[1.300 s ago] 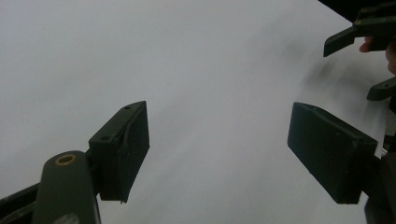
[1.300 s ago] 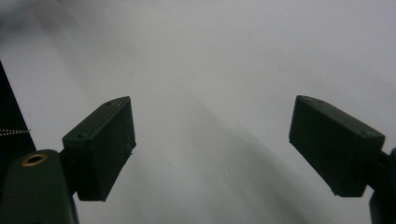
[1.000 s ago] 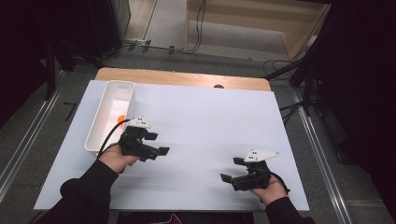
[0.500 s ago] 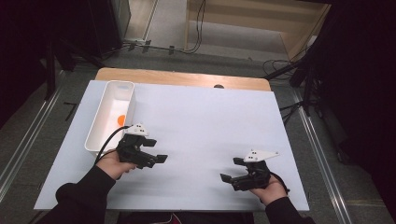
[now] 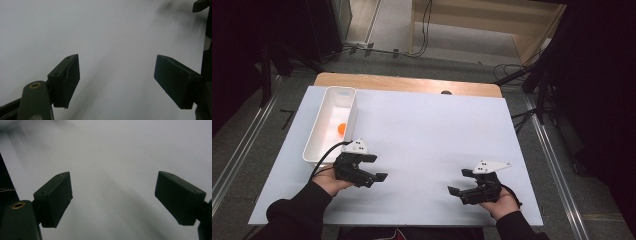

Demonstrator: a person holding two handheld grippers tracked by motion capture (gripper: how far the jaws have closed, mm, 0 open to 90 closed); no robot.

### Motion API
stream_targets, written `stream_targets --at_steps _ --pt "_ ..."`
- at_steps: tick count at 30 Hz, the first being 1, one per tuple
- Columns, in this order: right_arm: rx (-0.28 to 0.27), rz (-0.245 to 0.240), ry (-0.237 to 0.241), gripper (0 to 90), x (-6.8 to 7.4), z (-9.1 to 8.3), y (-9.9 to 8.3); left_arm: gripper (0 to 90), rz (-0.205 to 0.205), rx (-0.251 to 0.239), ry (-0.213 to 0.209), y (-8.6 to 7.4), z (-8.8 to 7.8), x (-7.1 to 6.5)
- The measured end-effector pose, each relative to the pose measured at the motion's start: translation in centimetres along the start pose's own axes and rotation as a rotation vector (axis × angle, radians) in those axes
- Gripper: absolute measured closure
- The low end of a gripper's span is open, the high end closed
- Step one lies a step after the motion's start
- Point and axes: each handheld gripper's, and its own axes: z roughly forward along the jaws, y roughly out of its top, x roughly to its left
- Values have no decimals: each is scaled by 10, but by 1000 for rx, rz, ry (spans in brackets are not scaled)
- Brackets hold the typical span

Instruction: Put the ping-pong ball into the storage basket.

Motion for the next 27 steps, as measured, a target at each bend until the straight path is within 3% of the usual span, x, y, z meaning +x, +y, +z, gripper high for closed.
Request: stream_targets --at_steps 11,27 --pt "1 3 -3 131 0 0 0 213 23 19 25 -12 -3 -2" --pt "2 5 -1 132 1 0 0 213 30 -15 28 -30 -14 -1"
